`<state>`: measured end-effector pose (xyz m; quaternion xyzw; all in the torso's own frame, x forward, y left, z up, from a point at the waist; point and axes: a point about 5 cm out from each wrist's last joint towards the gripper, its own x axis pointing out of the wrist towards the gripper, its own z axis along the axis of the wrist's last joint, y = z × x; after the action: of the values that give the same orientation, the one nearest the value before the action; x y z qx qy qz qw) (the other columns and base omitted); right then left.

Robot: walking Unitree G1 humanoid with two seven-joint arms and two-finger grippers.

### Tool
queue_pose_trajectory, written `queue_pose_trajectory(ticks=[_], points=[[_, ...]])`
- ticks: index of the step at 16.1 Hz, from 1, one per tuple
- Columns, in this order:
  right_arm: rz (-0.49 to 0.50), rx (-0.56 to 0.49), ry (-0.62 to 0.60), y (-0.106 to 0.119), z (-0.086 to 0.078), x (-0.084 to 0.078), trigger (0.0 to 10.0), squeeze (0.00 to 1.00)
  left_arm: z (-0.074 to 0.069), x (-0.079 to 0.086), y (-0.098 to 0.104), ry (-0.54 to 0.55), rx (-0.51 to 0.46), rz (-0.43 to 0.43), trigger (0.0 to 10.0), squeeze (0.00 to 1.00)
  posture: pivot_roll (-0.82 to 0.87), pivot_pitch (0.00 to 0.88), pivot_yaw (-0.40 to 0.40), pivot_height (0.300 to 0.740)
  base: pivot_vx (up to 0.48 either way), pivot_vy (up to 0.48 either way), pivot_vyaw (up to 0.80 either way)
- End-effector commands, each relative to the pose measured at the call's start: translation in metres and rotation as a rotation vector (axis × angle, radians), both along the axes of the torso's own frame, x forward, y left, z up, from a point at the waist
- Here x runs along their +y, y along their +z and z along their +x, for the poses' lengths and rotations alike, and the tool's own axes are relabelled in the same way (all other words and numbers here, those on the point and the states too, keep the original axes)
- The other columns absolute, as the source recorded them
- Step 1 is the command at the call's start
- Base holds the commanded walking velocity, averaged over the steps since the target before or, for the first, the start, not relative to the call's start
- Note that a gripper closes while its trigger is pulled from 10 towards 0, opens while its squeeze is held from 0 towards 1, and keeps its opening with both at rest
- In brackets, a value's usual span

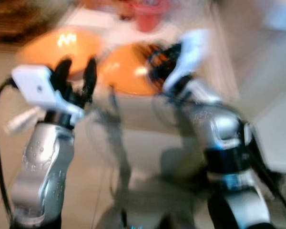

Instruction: Setting the table

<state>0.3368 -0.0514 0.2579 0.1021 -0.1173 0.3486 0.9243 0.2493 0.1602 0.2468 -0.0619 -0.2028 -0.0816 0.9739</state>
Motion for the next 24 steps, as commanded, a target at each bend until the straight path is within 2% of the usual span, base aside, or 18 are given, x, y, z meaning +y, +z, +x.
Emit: queue_pose_trajectory(ticks=[1, 2, 4, 5, 6, 7, 9, 10, 12, 17, 19, 20, 24], points=[[-0.012, -0.004, -0.079, 0.000, 0.003, -0.018, 10.0, 0.00, -0.002, -0.007, 0.003, -0.030, -0.014, 0.003, 10.0, 0.00, -0.05, 0.160, -0.050, 0.740, 0.000, 0.000, 0.00], [-0.039, 0.031, -0.165, -0.004, 0.011, -0.024, 10.0, 0.00, -0.002, -0.007, 0.004, -0.031, -0.016, 0.003, 10.0, 0.00, -0.05, 0.160, -0.050, 0.740, 0.000, 0.000, 0.00], [-0.033, 0.072, -0.289, -0.003, 0.024, -0.035, 10.0, 0.00, -0.002, -0.008, 0.004, -0.036, -0.018, 0.009, 10.0, 0.00, -0.05, 0.163, -0.050, 0.740, 0.000, 0.000, 0.00], [-0.031, 0.083, -0.315, -0.003, 0.027, -0.037, 10.0, 0.00, -0.003, -0.009, 0.004, -0.038, -0.018, 0.010, 10.0, 0.00, -0.05, 0.165, -0.051, 0.740, 0.000, 0.000, 0.00], [-0.029, 0.108, -0.294, -0.004, 0.029, -0.035, 10.0, 0.88, -0.004, -0.010, 0.004, -0.044, -0.017, 0.019, 10.0, 0.00, -0.05, 0.175, -0.052, 0.740, 0.000, 0.000, 0.00], [-0.033, 0.119, -0.267, -0.004, 0.029, -0.031, 10.0, 0.87, -0.005, -0.010, 0.004, -0.047, -0.014, 0.023, 10.0, 0.00, -0.05, 0.183, -0.052, 0.740, 0.000, 0.000, 0.00], [-0.067, 0.135, -0.258, -0.007, 0.029, -0.026, 10.0, 0.64, -0.006, -0.010, 0.002, -0.043, -0.006, 0.021, 10.0, 0.00, -0.04, 0.192, -0.054, 0.740, 0.000, 0.000, 0.00], [-0.067, 0.140, -0.253, -0.008, 0.029, -0.024, 10.0, 0.00, -0.007, -0.010, 0.002, -0.041, -0.002, 0.021, 10.0, 0.00, -0.04, 0.195, -0.053, 0.740, 0.000, 0.000, 0.00], [-0.044, 0.136, -0.237, -0.006, 0.028, -0.021, 10.0, 0.00, -0.007, -0.010, 0.000, -0.038, 0.007, 0.027, 10.0, 0.00, -0.04, 0.198, -0.054, 0.740, 0.000, 0.000, 0.00], [0.024, 0.080, -0.104, 0.000, 0.012, -0.011, 10.0, 0.00, -0.005, -0.005, -0.006, -0.010, 0.042, 0.002, 10.0, 0.00, -0.05, 0.192, -0.054, 0.740, 0.000, 0.084, 0.00], [0.031, 0.070, -0.071, 0.000, 0.008, -0.008, 10.0, 0.00, -0.004, -0.002, -0.007, 0.010, 0.044, -0.006, 10.0, 0.00, -0.05, 0.191, -0.053, 0.740, 0.187, 0.214, 0.00], [0.032, 0.063, -0.053, 0.001, 0.005, -0.007, 10.0, 0.00, -0.006, 0.001, -0.006, 0.028, 0.024, -0.038, 10.0, 0.00, -0.05, 0.191, -0.054, 0.740, 0.000, 0.000, 0.00], [0.013, 0.048, -0.021, 0.001, -0.001, -0.005, 10.0, 0.00, -0.004, 0.002, -0.011, 0.027, 0.060, -0.049, 10.0, 0.00, -0.06, 0.195, -0.055, 0.740, 0.000, 0.000, 0.00]])
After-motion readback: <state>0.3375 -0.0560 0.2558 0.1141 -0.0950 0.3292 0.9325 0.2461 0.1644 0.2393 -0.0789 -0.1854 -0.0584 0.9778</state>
